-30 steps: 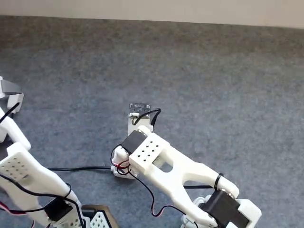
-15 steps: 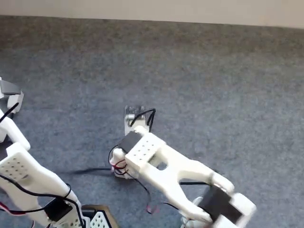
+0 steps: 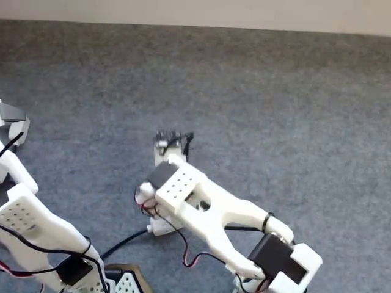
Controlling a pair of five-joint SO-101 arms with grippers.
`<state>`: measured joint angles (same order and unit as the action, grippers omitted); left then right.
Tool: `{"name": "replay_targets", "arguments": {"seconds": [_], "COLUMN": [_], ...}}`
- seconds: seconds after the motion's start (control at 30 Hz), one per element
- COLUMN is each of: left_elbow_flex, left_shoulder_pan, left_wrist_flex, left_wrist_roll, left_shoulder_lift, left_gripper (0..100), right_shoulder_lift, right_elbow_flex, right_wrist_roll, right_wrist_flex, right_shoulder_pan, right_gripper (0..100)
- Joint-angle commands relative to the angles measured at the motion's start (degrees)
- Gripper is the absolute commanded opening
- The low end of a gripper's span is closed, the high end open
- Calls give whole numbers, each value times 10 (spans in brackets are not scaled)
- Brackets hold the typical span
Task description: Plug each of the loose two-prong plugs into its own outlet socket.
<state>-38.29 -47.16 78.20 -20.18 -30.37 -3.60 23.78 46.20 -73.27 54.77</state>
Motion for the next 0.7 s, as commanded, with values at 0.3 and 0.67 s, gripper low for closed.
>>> {"name": "replay_targets", "arguments": {"seconds": [0.3,0.67], "left_elbow_flex": [-114,189], "left_shoulder_pan": [158,298], "left_wrist_flex": [234,234], "left_wrist_roll": [-52,-105], "left_shoulder_lift": [44,279], "left_gripper": [376,348], "right_shoulder_lift": [-241,-442], "right_elbow_flex": [-80,23], "right_wrist_roll": [-121,-236], "right_wrist_flex": [0,0], "right_shoulder_pan": [-93,-258], "right_gripper": [528,528]}}
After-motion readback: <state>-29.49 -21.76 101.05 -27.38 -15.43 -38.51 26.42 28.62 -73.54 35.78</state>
